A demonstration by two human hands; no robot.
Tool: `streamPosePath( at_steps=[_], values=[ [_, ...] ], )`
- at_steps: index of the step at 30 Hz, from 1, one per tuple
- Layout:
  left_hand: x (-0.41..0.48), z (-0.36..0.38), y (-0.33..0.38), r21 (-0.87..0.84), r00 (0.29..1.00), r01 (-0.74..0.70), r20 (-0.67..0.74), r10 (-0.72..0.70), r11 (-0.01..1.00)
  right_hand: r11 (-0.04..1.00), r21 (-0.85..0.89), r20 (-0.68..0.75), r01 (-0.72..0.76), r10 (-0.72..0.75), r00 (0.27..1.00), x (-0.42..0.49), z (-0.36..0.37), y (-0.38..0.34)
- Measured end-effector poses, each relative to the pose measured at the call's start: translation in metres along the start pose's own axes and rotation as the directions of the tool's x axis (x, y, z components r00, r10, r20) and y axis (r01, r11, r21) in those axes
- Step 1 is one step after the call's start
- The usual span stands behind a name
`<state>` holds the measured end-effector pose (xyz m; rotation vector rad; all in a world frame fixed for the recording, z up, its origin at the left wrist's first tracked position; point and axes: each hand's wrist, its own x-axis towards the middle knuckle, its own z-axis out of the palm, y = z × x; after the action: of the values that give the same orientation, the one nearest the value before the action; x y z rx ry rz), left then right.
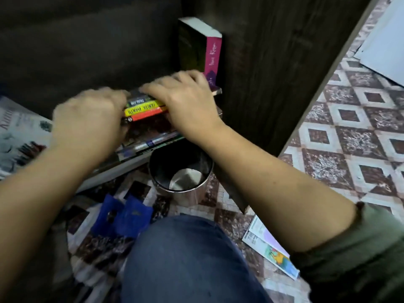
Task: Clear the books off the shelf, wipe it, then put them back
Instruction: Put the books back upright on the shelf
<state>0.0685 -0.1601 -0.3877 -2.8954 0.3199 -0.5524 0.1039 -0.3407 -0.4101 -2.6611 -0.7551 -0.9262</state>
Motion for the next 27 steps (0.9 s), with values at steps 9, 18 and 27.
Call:
streamPosePath(
  at_steps=[9, 18, 27],
  values=[
    [-0.002, 0.067, -0.003, -0.018, 0.995, -0.062, 0.081, 0.063, 0.998, 0.984, 0.176, 0.433, 0.032, -0.107, 0.895, -0.007, 0.061, 0.037],
    [0.009, 0.029, 0.046, -0.023, 0.992, -0.055, 0.114, 0.057, 0.998, 0.976, 0.215, -0.079, -0.029, 0.047, 0.996, -0.158, 0.060, 0.056],
    [-0.009, 0.046, 0.220, -0.050, 0.352, -0.936, -0.187, 0.917, 0.349, 0.765, -0.235, 0.823, -0.599, 0.484, 0.296, -0.434, 0.065, 0.095]
  ],
)
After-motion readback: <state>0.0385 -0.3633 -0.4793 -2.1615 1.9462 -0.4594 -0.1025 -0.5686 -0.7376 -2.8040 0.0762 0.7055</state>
